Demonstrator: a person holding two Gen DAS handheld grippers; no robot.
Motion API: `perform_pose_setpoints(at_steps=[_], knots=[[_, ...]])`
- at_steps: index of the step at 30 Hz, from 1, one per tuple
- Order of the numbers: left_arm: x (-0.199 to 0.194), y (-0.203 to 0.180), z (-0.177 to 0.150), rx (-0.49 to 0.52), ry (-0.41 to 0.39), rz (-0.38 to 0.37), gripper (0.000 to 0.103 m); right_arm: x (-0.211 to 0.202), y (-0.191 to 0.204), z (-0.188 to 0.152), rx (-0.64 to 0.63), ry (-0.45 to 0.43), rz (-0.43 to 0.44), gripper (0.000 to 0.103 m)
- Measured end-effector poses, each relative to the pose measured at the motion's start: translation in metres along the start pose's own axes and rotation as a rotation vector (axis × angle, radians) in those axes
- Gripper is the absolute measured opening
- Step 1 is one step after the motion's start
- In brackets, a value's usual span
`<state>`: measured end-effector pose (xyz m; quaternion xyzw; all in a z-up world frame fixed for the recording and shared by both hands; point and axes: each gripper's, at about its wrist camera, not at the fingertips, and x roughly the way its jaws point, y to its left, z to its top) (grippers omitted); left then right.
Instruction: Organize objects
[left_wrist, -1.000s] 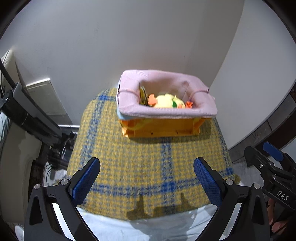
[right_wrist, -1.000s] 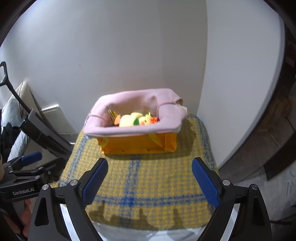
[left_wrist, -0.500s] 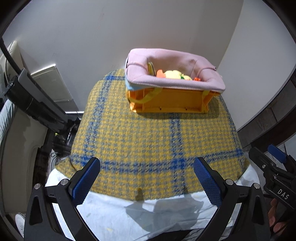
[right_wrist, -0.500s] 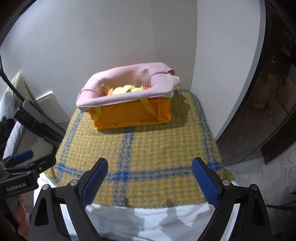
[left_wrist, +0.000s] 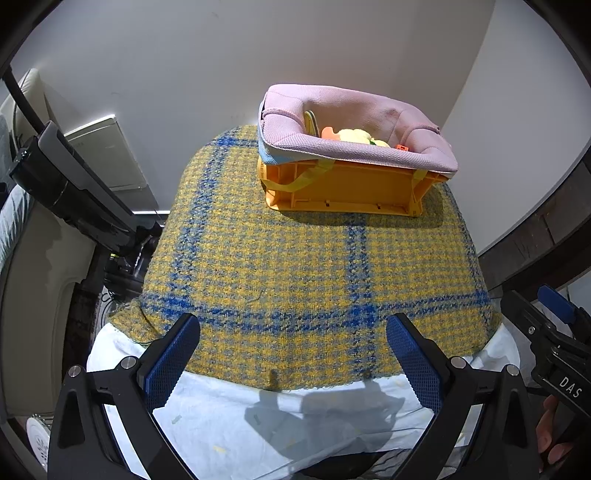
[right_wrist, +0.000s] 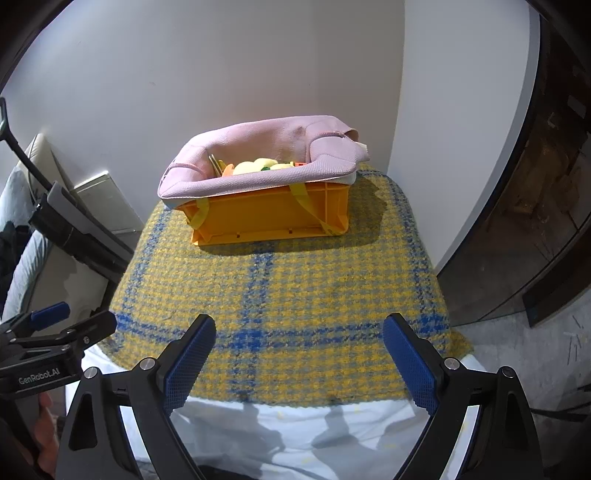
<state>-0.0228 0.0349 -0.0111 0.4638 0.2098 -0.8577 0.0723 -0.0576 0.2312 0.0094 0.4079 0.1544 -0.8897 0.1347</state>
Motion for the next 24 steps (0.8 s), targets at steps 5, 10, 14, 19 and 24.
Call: perform_pose_setpoints(at_steps=[5, 10, 14, 19, 24], knots=[[0.001, -0.0005, 0.0001, 0.001, 0.003, 0.0, 0.103, 0.0009, 0.0003, 0.0007, -0.001, 0.003, -0.001, 0.092], [0.0005, 0.0003, -0.0009, -0.001, 0.002, 0.0, 0.103, 0.0004, -0.0009, 0.0001, -0.002, 0.002, 0.001, 0.092], [0.001, 0.0, -0.0009, 0.006, 0.007, -0.002, 0.103, 0.0001, -0.0016, -0.0001, -0.003, 0.002, 0.001, 0.092], [0.0009, -0.0013, -0.0017, 0.008, 0.01, -0.001, 0.103, -0.0001, -0.0027, -0.0006, 0.0, 0.006, 0.006, 0.092], [0.0012, -0.0011, -0.0014, 0.009, 0.008, -0.002, 0.103, -0.0008, -0.0034, -0.0006, 0.001, 0.007, 0.008, 0.092]])
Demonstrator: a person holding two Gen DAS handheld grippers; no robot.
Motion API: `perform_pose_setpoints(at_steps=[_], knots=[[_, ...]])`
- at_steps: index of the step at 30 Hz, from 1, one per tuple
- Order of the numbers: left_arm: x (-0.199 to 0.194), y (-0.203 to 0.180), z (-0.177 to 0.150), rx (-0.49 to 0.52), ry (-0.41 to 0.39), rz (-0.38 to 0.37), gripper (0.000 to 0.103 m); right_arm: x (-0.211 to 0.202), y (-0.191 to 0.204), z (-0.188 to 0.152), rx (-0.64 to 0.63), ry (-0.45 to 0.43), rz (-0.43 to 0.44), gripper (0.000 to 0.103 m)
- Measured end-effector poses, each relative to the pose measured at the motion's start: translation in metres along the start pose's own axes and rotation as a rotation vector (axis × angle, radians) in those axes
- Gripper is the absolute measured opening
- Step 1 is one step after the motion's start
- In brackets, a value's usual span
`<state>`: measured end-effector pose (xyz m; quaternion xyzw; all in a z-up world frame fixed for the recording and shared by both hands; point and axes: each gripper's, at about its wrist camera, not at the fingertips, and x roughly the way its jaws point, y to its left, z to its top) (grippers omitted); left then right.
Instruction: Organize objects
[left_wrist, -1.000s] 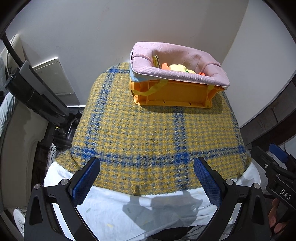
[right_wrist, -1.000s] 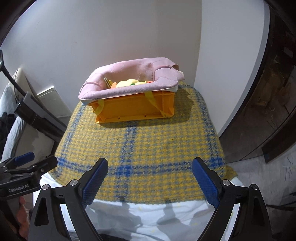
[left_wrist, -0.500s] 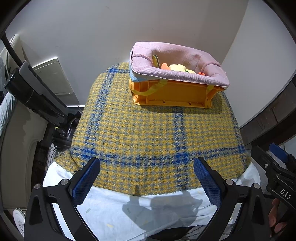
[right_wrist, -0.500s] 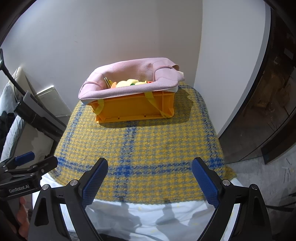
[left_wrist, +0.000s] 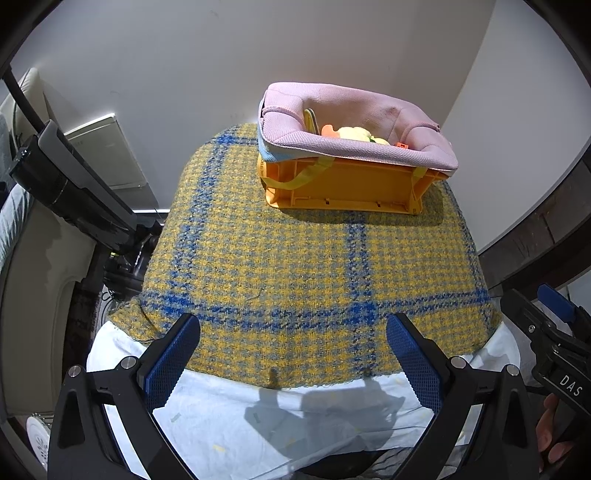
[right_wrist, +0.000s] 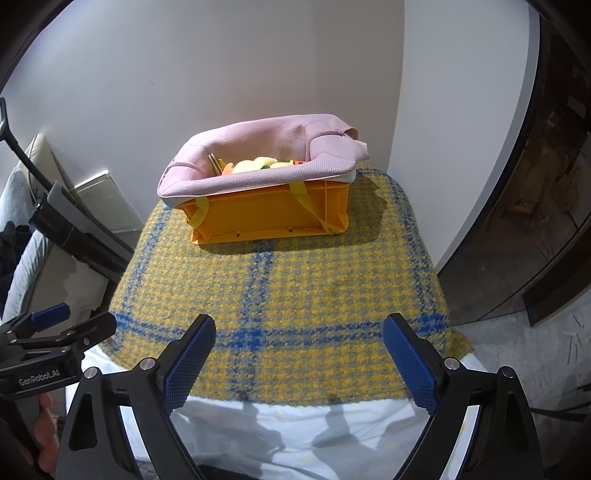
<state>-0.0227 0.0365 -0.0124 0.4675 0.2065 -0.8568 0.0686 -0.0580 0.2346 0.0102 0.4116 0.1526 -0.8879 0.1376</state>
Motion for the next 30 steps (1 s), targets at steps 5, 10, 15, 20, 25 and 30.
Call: perform_pose_setpoints(at_steps=[5, 10, 15, 20, 25, 30], knots=[[0.0001, 0.0007, 0.0, 0.001, 0.003, -0.002, 0.103, -0.0003, -0.0001, -0.0003, 0.002, 0.002, 0.002, 0.092], [-0.0001, 0.0007, 0.0003, 0.002, 0.003, -0.002, 0.103, -0.001, -0.0002, -0.0004, 0.001, 0.001, 0.003, 0.092], [-0.0003, 0.0011, 0.0006, 0.002, 0.005, -0.003, 0.103, -0.0004, -0.0003, -0.0006, 0.004, 0.005, 0.008, 0.092], [-0.0009, 0.0012, 0.0004, 0.001, 0.005, -0.003, 0.103, 0.0, -0.0014, -0.0003, 0.006, 0.006, 0.01, 0.092], [-0.0006, 0.0003, 0.0001, 0.0, 0.006, -0.002, 0.103, 0.0, -0.0016, -0.0005, 0.007, 0.006, 0.012, 0.092], [-0.0006, 0.0011, 0.0006, 0.002, 0.005, -0.003, 0.103, 0.0, -0.0019, -0.0005, 0.007, 0.007, 0.014, 0.092]])
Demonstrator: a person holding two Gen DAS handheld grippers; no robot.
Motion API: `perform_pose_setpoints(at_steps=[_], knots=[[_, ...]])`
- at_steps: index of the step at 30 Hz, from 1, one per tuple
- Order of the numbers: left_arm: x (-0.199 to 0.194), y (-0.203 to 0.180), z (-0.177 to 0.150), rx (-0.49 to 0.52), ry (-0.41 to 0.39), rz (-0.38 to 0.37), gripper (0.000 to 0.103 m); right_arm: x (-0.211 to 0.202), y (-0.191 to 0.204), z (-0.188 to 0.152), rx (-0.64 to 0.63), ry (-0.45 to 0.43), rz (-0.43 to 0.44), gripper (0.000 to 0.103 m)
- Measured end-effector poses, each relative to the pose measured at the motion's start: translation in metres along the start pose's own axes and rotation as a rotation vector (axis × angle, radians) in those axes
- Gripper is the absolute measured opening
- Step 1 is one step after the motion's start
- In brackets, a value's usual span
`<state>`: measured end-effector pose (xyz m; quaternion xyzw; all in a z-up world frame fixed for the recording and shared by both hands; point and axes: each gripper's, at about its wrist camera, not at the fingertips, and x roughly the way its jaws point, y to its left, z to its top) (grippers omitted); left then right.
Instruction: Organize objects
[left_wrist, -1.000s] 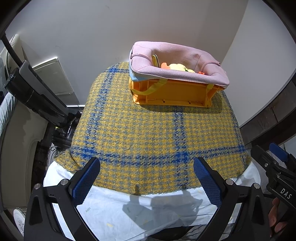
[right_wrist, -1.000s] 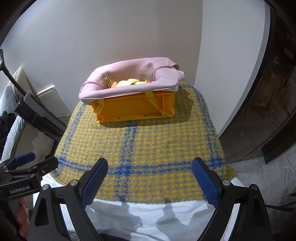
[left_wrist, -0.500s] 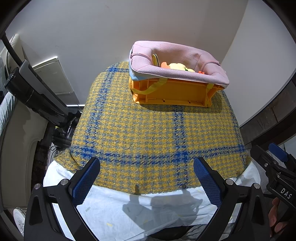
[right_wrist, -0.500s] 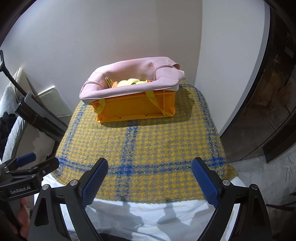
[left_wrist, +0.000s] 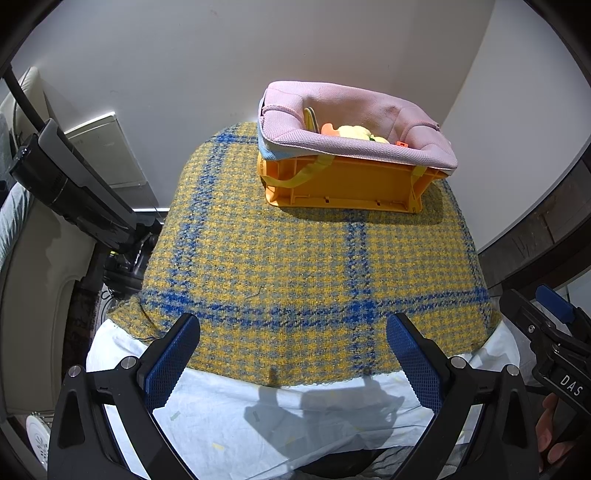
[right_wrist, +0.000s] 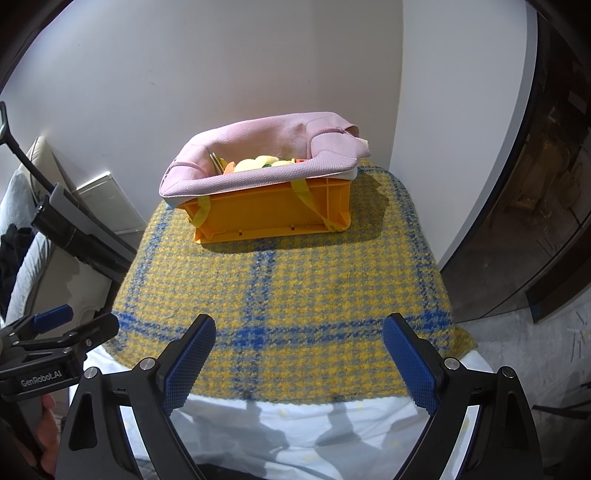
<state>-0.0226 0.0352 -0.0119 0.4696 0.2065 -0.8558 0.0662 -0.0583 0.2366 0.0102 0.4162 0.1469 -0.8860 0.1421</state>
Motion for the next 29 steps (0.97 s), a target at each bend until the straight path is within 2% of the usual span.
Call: perform_pose_setpoints(at_steps=[10, 29], knots=[[0.0, -0.0009, 0.0003, -0.004, 0.009, 0.012, 0.103, -0.0002, -0.0001, 0.0003, 0.0, -0.001, 0.0, 0.092], [0.0045, -0.0043, -0.0038, -0.022, 0.021, -0.014, 0.103, -0.0021, -0.0049, -0.0006, 0.025, 0.0, 0.0, 0.092]])
